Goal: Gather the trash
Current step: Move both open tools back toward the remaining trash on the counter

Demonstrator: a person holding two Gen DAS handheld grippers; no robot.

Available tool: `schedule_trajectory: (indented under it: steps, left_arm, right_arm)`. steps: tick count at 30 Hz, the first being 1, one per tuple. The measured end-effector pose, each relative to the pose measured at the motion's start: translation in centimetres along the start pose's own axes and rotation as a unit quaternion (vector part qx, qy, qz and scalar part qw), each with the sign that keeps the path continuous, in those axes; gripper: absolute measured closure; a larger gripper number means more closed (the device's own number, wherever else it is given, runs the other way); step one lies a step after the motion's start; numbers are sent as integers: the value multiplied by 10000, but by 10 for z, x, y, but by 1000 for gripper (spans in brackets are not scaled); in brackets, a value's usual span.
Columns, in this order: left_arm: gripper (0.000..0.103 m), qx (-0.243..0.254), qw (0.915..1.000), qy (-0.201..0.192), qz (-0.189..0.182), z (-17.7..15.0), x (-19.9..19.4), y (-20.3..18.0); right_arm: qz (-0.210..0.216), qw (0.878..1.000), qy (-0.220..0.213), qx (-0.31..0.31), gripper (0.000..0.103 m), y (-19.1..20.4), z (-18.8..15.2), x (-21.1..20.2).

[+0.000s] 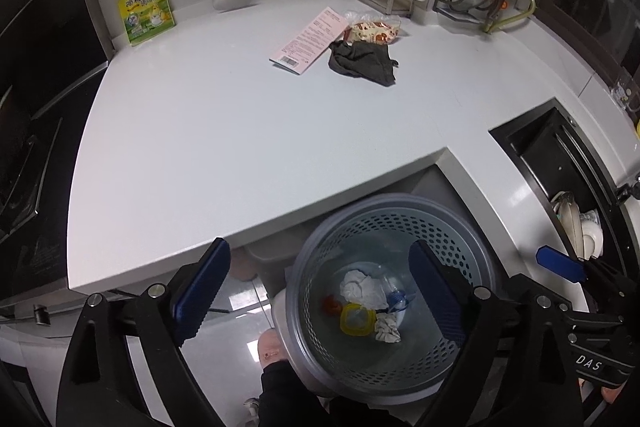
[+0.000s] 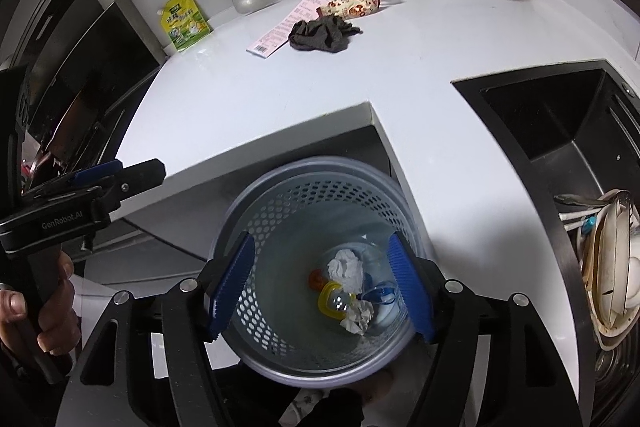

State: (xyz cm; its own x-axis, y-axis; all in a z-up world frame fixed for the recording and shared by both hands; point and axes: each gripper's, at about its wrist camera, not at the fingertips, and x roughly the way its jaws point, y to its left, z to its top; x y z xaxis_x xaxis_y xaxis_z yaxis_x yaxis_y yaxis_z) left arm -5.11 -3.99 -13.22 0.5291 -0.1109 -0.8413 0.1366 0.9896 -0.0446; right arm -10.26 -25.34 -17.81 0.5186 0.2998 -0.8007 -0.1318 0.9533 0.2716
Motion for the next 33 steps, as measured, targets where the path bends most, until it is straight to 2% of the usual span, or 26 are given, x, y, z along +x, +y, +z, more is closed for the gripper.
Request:
schedule_trajectory:
  steps: [10,19,33]
  left_arm:
    - [9,16,9996,-298,8,40,-2,24]
    - [8,32,9992,-402,-34,70,4,45]
    - [7,-9,9987,-513,37,112,25,90]
  right_arm:
    - [-232,9992,-292,133,34,6,33,-1]
    - [-278,9981,-504,223,32,17,66,6]
    - [-249,9976,-504,402,29,31,114,48]
